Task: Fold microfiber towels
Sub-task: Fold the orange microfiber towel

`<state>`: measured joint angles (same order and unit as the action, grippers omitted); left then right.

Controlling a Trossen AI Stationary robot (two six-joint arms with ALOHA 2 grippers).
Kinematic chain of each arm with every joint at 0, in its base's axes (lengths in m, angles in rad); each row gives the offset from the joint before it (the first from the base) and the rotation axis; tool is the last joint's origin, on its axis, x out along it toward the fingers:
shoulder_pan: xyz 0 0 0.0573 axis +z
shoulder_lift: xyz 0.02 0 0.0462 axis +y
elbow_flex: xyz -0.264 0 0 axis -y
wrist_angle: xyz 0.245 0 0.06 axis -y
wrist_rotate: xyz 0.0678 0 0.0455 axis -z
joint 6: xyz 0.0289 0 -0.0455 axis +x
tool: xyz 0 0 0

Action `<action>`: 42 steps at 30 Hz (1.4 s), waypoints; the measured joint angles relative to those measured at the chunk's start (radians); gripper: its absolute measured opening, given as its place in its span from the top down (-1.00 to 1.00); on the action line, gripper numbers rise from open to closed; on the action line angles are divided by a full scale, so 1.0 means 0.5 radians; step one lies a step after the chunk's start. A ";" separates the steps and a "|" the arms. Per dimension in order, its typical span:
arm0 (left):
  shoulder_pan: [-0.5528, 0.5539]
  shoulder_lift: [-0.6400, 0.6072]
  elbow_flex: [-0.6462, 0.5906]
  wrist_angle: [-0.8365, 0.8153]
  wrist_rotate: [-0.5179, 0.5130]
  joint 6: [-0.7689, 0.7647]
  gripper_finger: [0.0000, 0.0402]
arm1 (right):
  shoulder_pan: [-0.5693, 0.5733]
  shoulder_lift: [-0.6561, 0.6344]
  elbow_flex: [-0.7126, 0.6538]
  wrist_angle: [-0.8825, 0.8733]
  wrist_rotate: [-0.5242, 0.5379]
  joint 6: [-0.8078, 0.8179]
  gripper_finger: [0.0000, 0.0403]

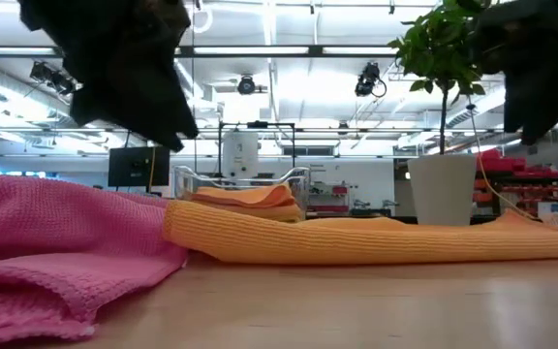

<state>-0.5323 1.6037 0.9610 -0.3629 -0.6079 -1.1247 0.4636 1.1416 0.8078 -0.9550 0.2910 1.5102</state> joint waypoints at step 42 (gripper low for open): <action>0.117 0.966 1.567 -0.063 0.797 1.118 0.95 | 0.449 0.144 -0.067 -0.437 0.005 0.285 0.98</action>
<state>-0.4736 2.0865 1.7446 -0.3942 -0.2092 -0.5655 0.6879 1.2138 0.7743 -1.1734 0.2934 1.6528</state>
